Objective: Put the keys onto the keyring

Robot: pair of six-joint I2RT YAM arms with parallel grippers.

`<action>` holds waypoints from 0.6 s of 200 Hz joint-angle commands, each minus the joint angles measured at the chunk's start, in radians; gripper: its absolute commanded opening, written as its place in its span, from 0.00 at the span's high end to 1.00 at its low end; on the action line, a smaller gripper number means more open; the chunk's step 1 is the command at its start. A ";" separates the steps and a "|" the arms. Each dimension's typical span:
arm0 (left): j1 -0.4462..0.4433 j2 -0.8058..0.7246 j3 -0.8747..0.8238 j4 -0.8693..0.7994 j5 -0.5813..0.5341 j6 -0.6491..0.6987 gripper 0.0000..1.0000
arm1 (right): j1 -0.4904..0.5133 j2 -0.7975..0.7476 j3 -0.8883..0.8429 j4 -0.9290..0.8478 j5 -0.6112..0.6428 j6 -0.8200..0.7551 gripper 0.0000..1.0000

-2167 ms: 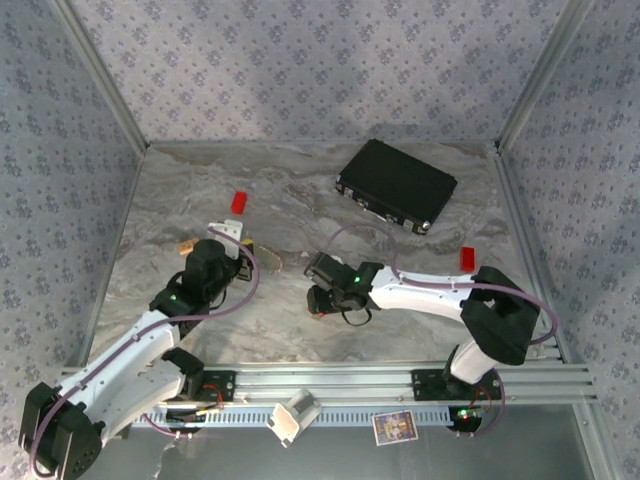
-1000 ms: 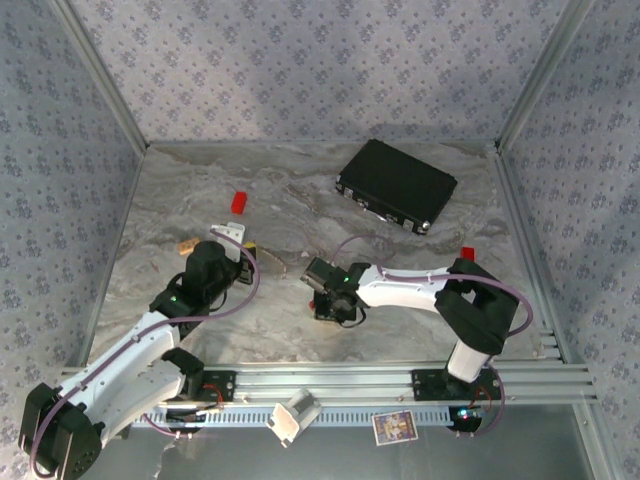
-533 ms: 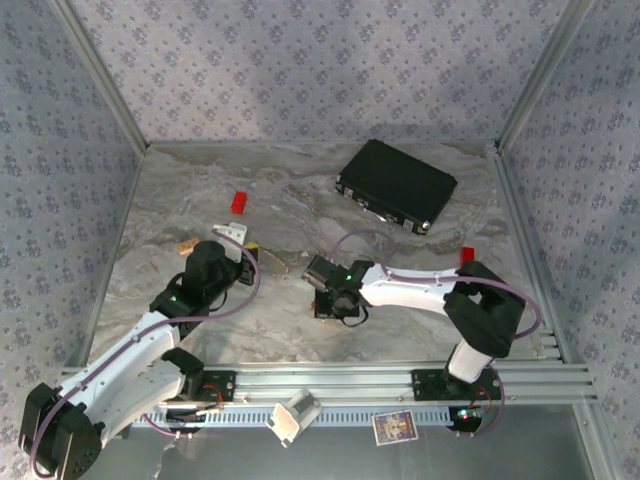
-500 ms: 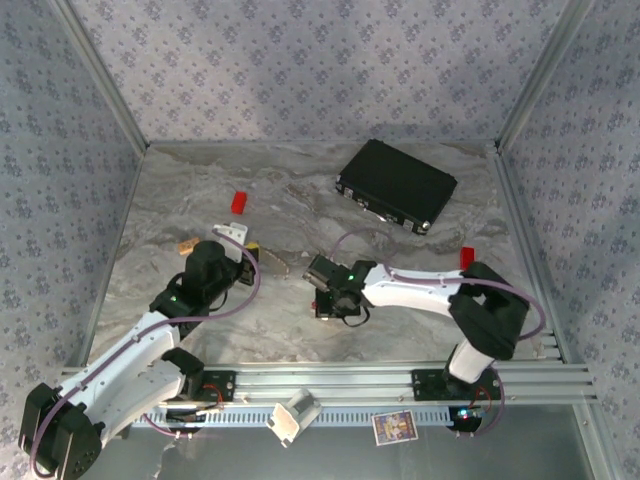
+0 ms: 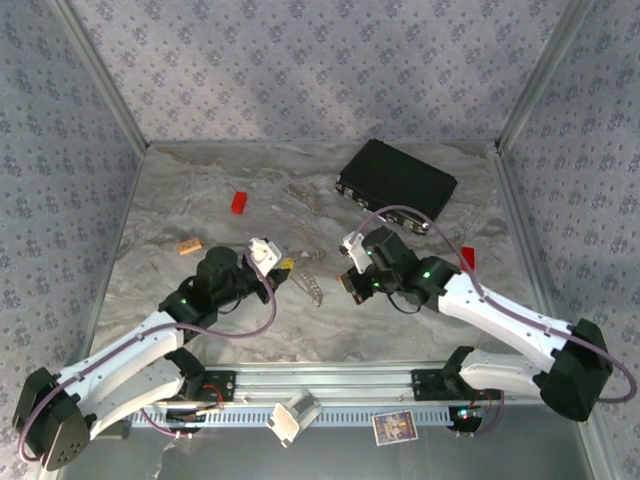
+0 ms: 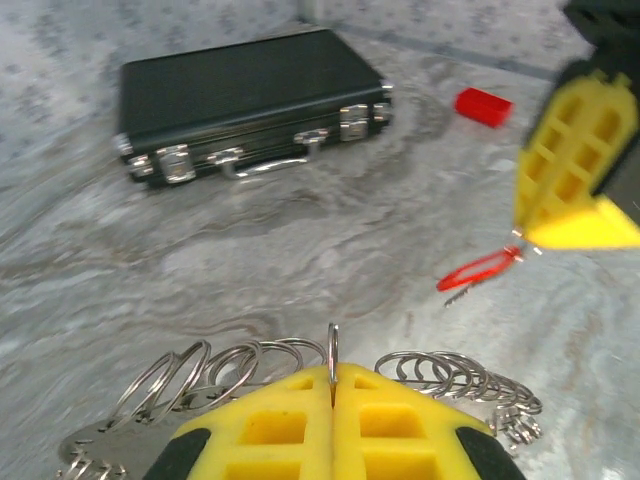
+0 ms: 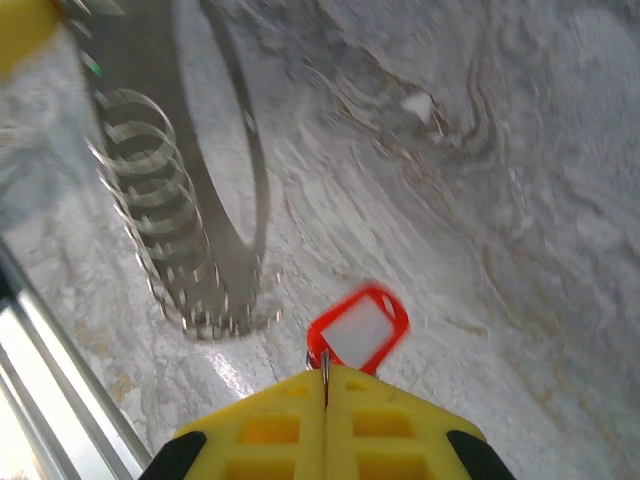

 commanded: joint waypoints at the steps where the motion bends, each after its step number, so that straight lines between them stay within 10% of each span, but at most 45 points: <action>1: -0.022 0.022 0.035 0.042 0.144 0.074 1.00 | -0.025 -0.046 -0.011 0.035 -0.167 -0.199 1.00; 120: -0.074 0.178 0.155 -0.034 0.237 0.107 1.00 | 0.035 0.008 0.075 0.007 -0.075 -0.353 1.00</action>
